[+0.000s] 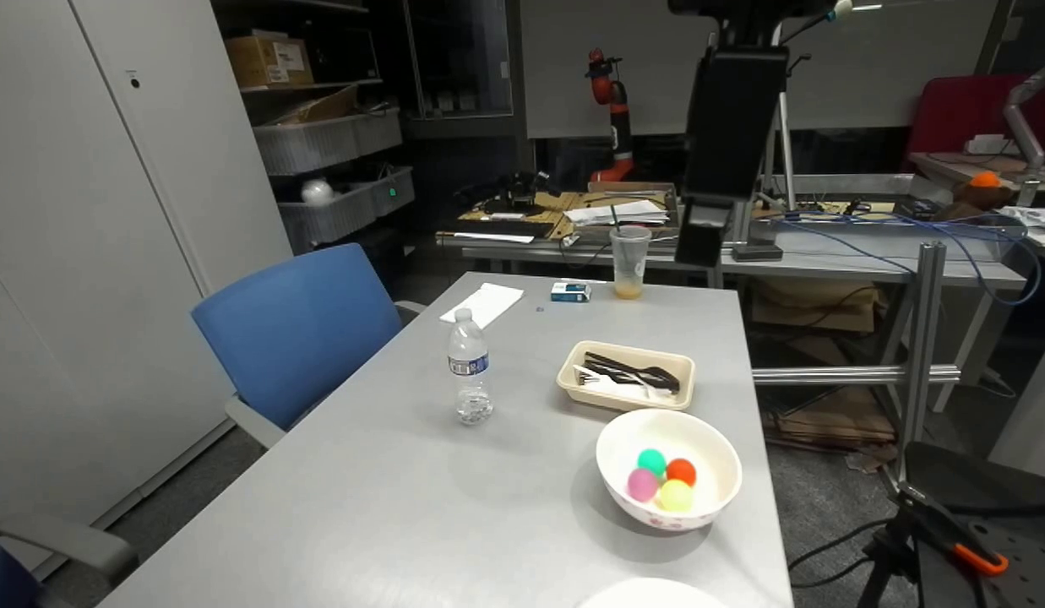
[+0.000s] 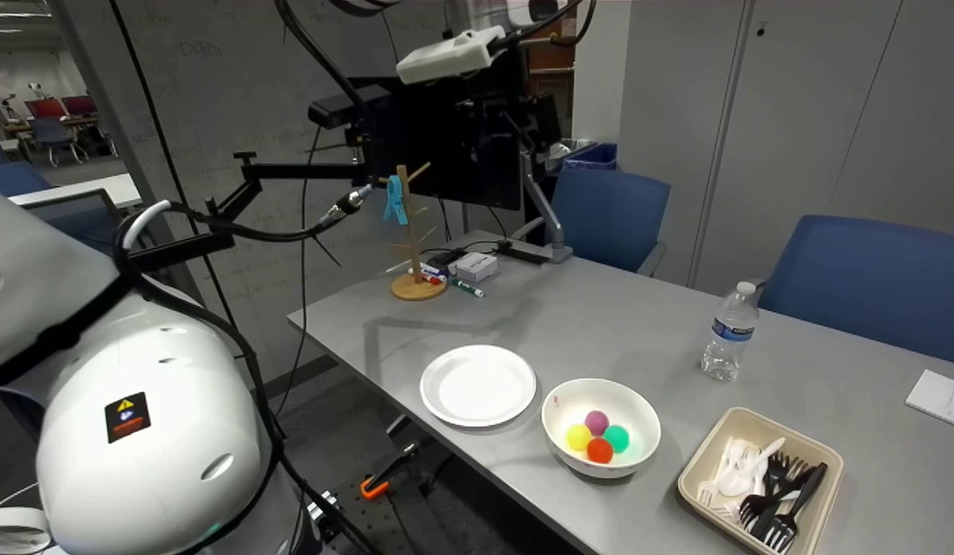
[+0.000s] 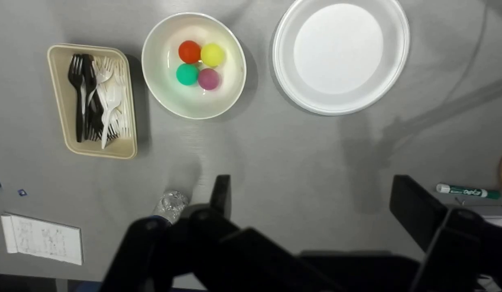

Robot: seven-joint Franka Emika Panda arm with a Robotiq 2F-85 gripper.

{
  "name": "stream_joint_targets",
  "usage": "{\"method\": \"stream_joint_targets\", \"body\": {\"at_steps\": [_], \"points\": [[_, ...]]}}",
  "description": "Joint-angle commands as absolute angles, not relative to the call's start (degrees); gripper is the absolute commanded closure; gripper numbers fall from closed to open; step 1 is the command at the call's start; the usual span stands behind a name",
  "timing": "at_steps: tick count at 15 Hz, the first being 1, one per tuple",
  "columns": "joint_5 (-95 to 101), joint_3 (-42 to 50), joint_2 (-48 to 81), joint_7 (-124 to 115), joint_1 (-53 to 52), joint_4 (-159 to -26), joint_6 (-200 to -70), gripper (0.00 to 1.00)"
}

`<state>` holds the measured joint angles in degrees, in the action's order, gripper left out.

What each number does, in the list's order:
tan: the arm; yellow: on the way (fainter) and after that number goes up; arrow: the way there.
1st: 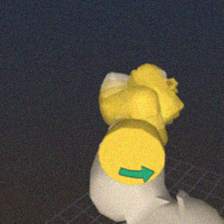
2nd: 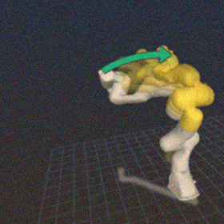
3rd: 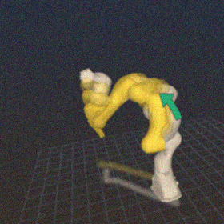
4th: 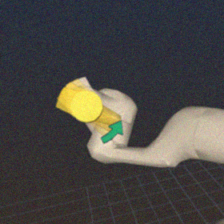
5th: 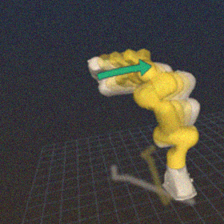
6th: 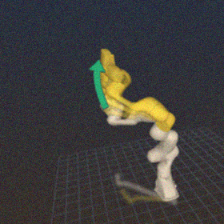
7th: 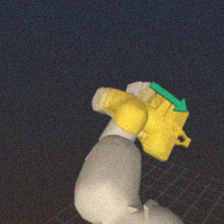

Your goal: Move the green and purple objects from the bowl to the plate respectively

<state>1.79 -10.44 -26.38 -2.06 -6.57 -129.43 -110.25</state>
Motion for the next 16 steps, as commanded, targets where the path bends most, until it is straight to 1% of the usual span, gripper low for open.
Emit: {"method": "stream_joint_targets", "body": {"at_steps": [1, 8, 9, 16], "points": [[2.0, -10.2, -26.2, -3.4, -7.0, -129.2, -109.5, 0.00], [1.3, -10.9, -26.0, -10.3, -6.4, -128.6, -107.8, 0.00], [1.9, -10.3, -26.1, -8.1, -6.8, -129.3, -109.8, 0.00], [1.8, -10.4, -26.1, -9.5, -6.7, -129.3, -109.6, 0.00]]}}
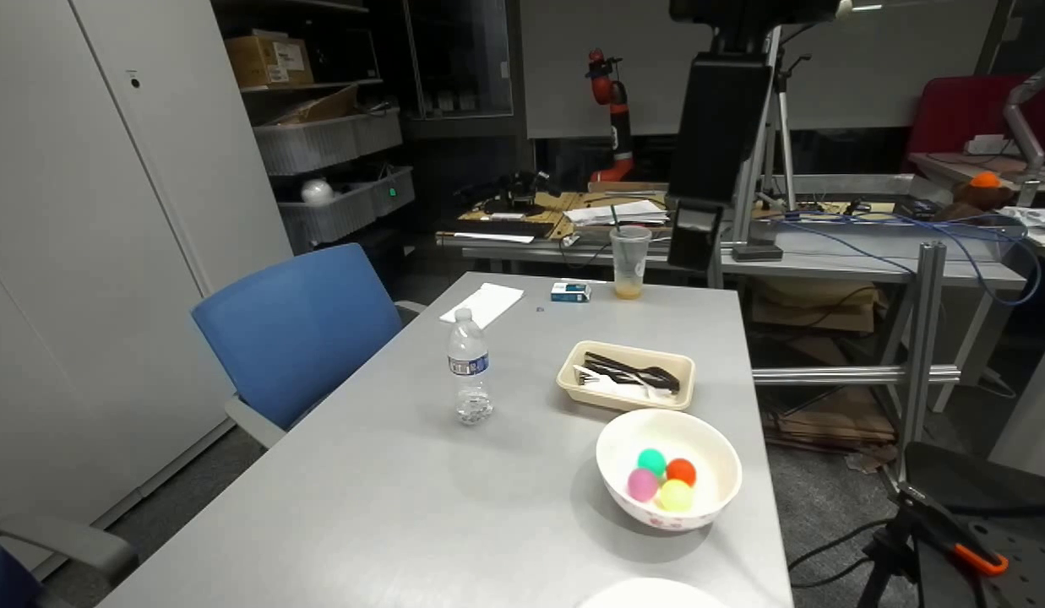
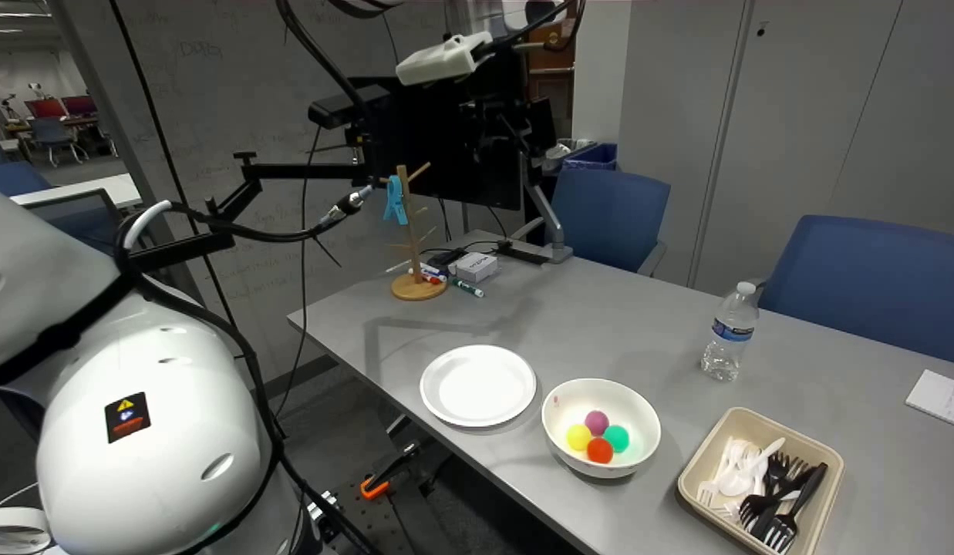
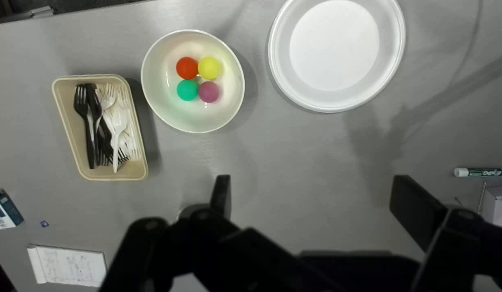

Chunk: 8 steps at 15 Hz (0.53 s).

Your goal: Move the green and purple objects from the bowl to the plate respectively

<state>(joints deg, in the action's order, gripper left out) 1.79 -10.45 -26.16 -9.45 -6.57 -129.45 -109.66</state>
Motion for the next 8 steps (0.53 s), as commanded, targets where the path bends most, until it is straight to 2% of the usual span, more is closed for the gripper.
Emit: {"method": "stream_joint_targets", "body": {"at_steps": [1, 8], "points": [[1.8, -10.4, -26.1, -9.5, -6.7, -129.3, -109.6, 0.00], [3.3, -6.2, -26.9, -7.9, -3.8, -134.3, -113.4, 0.00]]}}
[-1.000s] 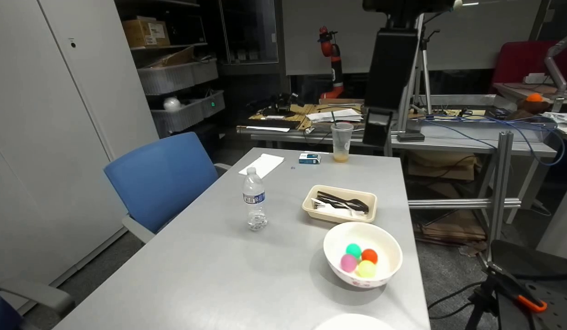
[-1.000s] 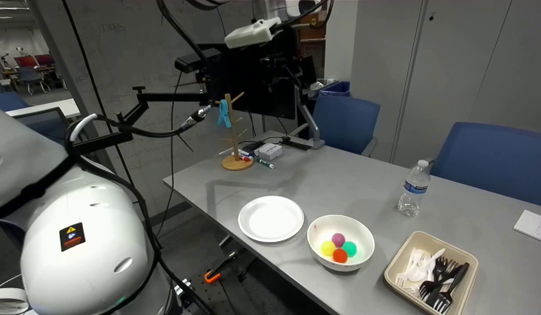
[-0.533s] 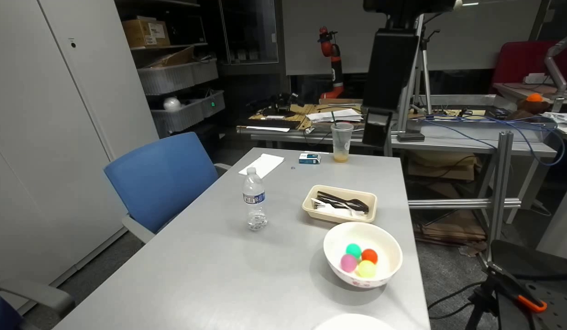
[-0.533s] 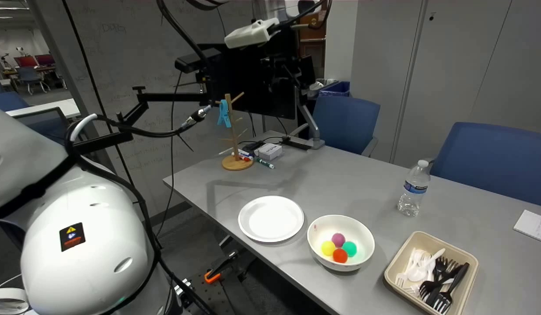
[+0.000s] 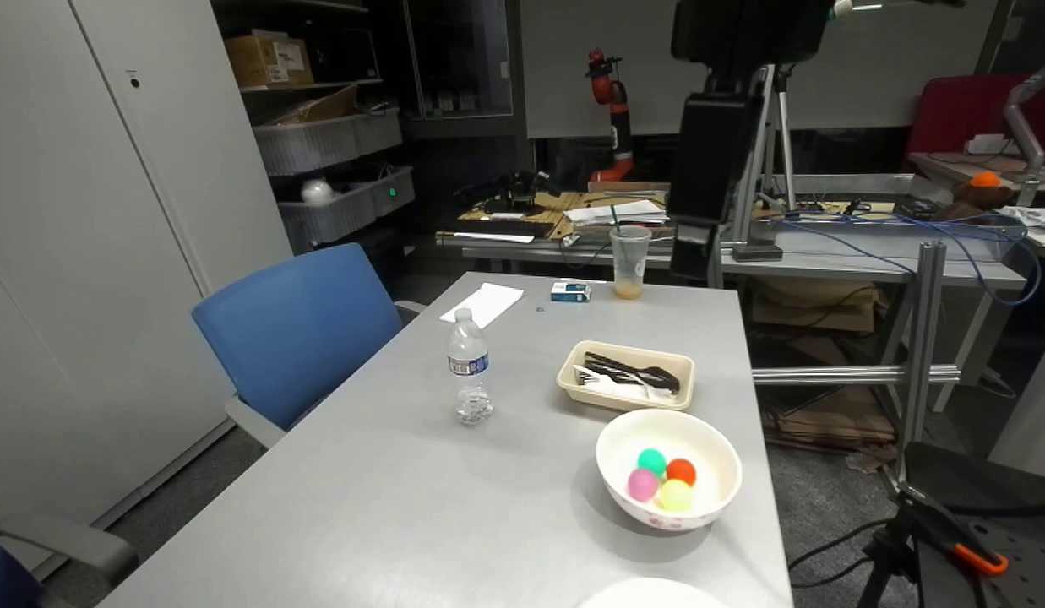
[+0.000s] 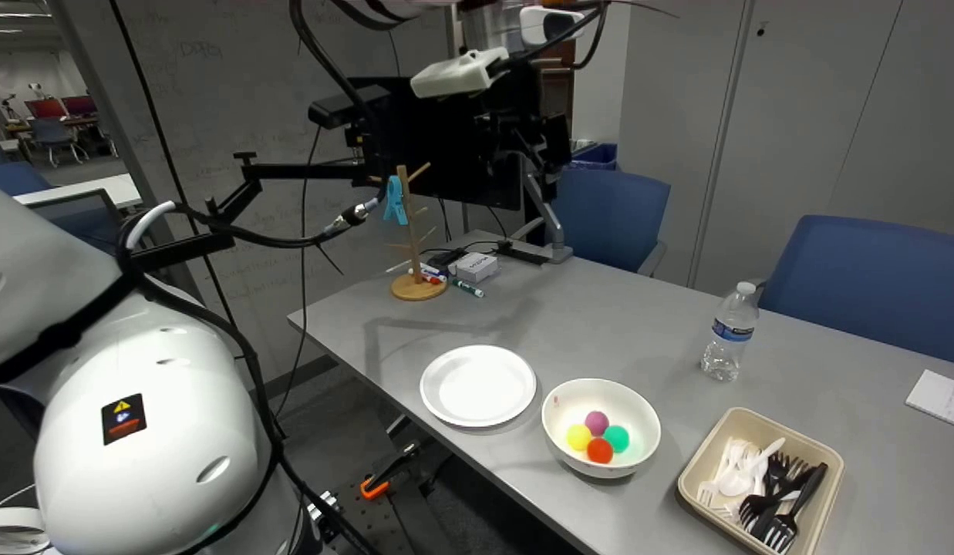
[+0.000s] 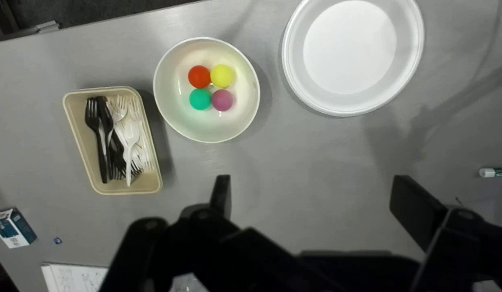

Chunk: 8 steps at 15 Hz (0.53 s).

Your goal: Move the green and purple objects from the bowl to the plate respectively

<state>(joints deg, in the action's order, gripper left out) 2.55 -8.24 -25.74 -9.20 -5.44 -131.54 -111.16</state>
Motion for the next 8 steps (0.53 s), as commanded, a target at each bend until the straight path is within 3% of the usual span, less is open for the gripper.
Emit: {"method": "stream_joint_targets", "body": {"at_steps": [1, 8], "points": [[3.2, -5.3, -27.1, -7.7, -3.3, -135.2, -114.0, 0.00], [2.6, -3.9, -25.8, -9.0, -2.0, -138.6, -115.9, 0.00]]}}
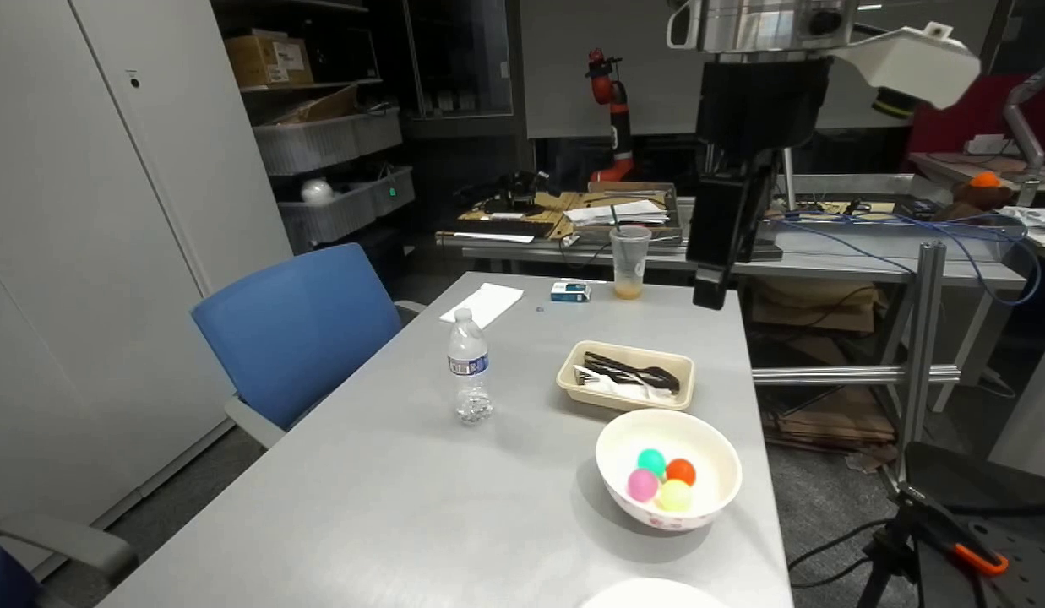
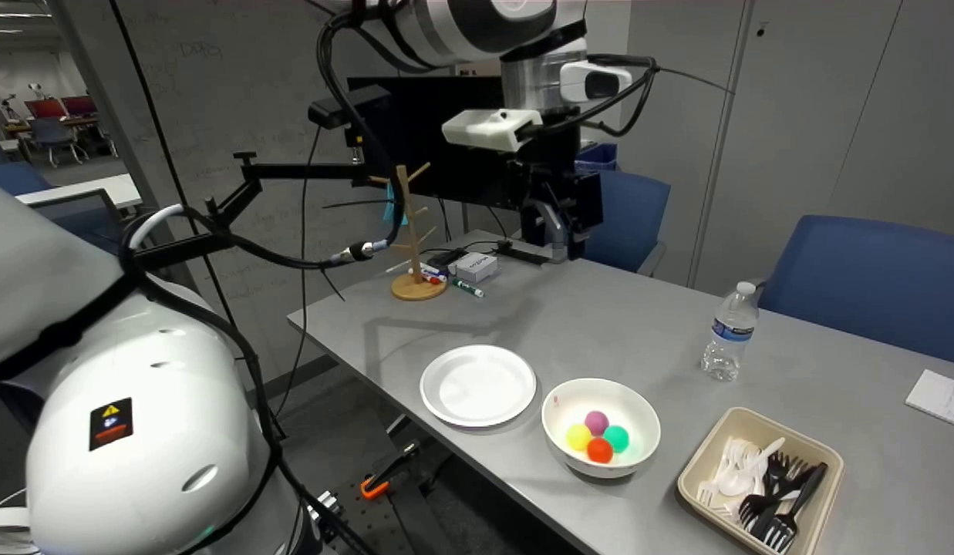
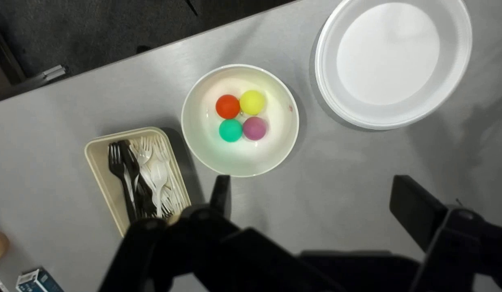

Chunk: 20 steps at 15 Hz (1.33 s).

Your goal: Move the green and purple objects from the bowl to the plate respectively

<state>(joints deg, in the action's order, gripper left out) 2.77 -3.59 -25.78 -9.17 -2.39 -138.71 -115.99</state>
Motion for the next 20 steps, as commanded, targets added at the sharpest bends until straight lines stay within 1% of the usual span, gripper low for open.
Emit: {"method": "stream_joint_targets", "body": {"at_steps": [1, 5, 9, 10, 16, 18, 20], "points": [[2.6, -3.9, -25.8, -9.0, -1.9, -138.8, -115.9, 0.00], [2.6, -3.9, -25.9, -9.1, -1.9, -139.0, -115.9, 0.00], [2.7, -4.9, -25.7, -14.1, -1.1, -138.6, -114.2, 0.00], [2.2, -6.6, -25.2, -17.5, -1.9, -143.7, -119.0, 0.00], [2.7, -8.8, -20.5, -26.8, -1.1, -151.9, -128.6, 0.00], [3.4, -8.4, -18.8, -28.9, -0.3, -152.9, -130.0, 0.00], [2.7, -8.2, -19.2, -27.3, -1.1, -152.6, -128.6, 0.00]]}}
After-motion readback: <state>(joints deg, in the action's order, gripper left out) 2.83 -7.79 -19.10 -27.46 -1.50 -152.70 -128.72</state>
